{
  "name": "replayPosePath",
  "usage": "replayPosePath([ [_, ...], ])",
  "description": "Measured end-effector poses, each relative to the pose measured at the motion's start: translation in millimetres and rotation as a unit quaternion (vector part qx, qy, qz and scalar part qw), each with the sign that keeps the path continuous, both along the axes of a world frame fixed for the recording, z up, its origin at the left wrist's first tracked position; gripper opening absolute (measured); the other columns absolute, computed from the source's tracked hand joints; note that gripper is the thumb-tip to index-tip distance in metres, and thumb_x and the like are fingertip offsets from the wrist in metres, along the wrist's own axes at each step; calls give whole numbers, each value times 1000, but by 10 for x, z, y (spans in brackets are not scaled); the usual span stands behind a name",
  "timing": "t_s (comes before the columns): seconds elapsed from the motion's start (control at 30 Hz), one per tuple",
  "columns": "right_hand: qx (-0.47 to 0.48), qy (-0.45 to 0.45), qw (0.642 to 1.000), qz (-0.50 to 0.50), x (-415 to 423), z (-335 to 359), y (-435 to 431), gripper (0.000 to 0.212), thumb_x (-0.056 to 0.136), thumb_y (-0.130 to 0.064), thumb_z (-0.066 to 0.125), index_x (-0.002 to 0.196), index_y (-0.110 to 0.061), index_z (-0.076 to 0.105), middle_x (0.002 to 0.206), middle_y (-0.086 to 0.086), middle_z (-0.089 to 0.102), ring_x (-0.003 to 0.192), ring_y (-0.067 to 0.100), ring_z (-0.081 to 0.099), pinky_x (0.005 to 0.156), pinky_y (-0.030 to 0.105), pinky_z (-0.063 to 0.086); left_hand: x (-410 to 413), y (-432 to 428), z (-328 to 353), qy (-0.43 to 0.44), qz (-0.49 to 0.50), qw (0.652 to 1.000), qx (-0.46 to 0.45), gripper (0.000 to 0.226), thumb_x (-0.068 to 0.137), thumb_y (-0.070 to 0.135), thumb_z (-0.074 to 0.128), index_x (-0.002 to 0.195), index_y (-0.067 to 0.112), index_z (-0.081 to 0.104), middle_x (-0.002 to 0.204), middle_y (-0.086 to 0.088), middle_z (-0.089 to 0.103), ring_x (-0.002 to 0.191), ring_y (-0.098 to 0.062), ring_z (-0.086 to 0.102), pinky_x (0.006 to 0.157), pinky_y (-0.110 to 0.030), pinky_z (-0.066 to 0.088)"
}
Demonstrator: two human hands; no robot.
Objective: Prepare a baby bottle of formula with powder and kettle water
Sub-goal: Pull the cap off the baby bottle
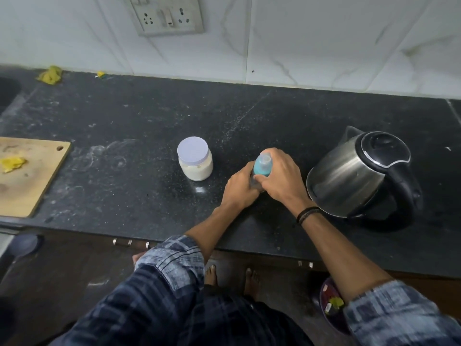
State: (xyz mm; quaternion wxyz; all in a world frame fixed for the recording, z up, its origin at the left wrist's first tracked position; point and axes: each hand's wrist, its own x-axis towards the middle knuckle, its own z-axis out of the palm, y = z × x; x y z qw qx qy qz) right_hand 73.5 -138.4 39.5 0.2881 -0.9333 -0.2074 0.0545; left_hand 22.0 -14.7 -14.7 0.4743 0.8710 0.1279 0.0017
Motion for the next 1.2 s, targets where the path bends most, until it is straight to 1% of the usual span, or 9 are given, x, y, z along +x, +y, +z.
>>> replayPosePath([
  [0.37, -15, 83, 994, 67, 119, 120, -95, 65, 82, -7, 83, 133, -29, 50, 126, -6, 54, 121, 17, 51, 95, 33, 43, 45, 70, -49, -9, -30, 999, 20, 59, 85, 40, 76, 138, 28, 52, 116, 6, 69, 99, -13, 60, 78, -34, 43],
  [0.5, -37, 75, 993, 79, 86, 188, -26, 82, 78, -29, 92, 144, -32, 44, 123, -6, 50, 121, 16, 45, 96, 34, 41, 41, 79, -80, -13, -31, 999, 22, 59, 85, 37, 76, 138, 27, 52, 116, 4, 69, 102, -20, 65, 83, -41, 52],
  [0.57, -47, 31, 997, 57, 32, 166, 21, 78, 81, -36, 89, 145, -28, 45, 130, 0, 54, 123, 20, 48, 96, 36, 43, 30, 76, -100, -25, -30, 999, 18, 57, 86, 33, 75, 137, 26, 52, 110, 8, 68, 96, -17, 65, 80, -40, 52],
  [0.67, -66, -3, 996, 54, 6, 123, 41, 67, 89, -24, 83, 145, -25, 46, 134, 5, 55, 125, 26, 52, 96, 36, 46, 39, 77, -121, -27, -31, 999, 20, 54, 86, 32, 73, 135, 26, 53, 103, 12, 63, 89, -12, 62, 77, -39, 52],
  [0.83, -42, 56, 993, 98, 74, 160, 7, 80, 84, -11, 84, 149, -31, 40, 145, 0, 47, 131, 24, 46, 96, 32, 40, 51, 94, -156, -27, -25, 999, 17, 58, 82, 38, 78, 133, 27, 54, 104, 13, 64, 89, -12, 62, 74, -37, 51],
  [0.93, -26, 55, 995, 78, 73, 179, -30, 79, 82, -31, 89, 147, -28, 43, 144, 0, 45, 129, 21, 46, 98, 35, 43, 48, 94, -187, -37, -18, 999, 13, 56, 80, 42, 80, 130, 31, 55, 101, 22, 62, 88, 1, 61, 70, -26, 44],
  [1.03, -32, 33, 998, 52, 63, 185, -45, 67, 86, -26, 86, 141, -25, 47, 140, 1, 51, 128, 22, 52, 100, 39, 48, 27, 78, -196, -48, -5, 999, 10, 58, 80, 50, 80, 130, 36, 55, 97, 30, 58, 92, 22, 54, 68, -12, 35],
  [1.13, -32, 53, 995, 79, 81, 203, -56, 71, 84, -11, 83, 142, -28, 45, 143, 0, 51, 131, 23, 51, 99, 35, 44, 27, 71, -202, -49, 0, 999, 7, 58, 79, 53, 79, 129, 36, 55, 102, 27, 60, 90, 10, 58, 69, -13, 36],
  [1.2, -29, 72, 993, 88, 105, 234, -67, 77, 82, -15, 87, 144, -29, 44, 144, 0, 47, 131, 23, 49, 99, 35, 43, 31, 77, -201, -49, -2, 999, -1, 59, 78, 51, 79, 129, 36, 56, 107, 25, 61, 92, 2, 58, 70, -15, 38],
])
